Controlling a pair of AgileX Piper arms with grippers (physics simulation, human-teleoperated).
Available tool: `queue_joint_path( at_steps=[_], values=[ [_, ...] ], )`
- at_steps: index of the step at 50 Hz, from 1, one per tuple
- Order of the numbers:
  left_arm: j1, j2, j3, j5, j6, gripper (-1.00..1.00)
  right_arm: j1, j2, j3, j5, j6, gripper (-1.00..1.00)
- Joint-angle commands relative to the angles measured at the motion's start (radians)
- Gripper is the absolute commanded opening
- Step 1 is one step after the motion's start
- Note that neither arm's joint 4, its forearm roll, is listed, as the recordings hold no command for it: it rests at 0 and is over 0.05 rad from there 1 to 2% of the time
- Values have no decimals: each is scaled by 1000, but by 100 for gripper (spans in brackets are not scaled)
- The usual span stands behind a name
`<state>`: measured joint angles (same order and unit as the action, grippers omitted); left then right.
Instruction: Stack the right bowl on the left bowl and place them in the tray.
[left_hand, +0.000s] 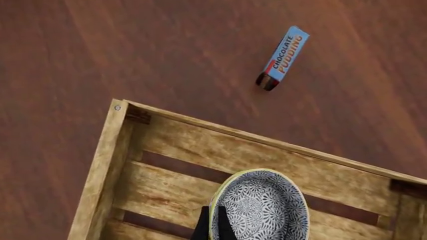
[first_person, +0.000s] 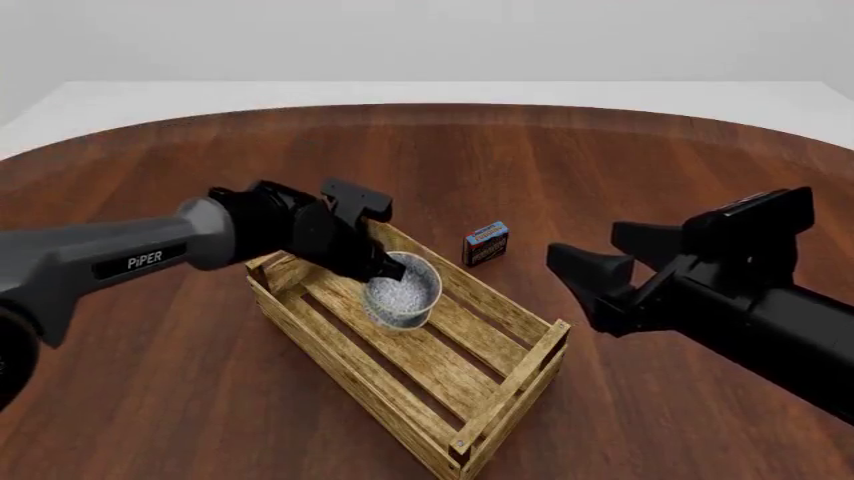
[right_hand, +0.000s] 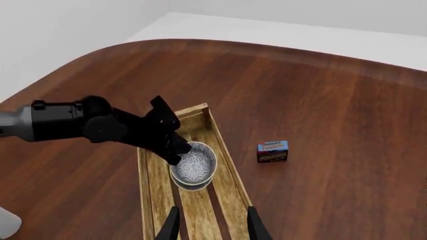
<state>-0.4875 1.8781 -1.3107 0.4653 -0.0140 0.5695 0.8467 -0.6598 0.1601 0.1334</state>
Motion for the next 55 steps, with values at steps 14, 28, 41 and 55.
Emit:
queue_joint_path(
  at_steps=[14,28,41,55],
  values=[
    [0,22,3,-14,-84,-100,2,-9,1,4,-2,100],
    [-4,33,7,-20,-88,-100,3,-8,1,3,-2,100],
    [-9,49,5,-19,-79,100,1,-2,1,0,-2,100],
    [-7,25,10,-8,-69,100,1,-6,1,3,-3,100]
  ],
)
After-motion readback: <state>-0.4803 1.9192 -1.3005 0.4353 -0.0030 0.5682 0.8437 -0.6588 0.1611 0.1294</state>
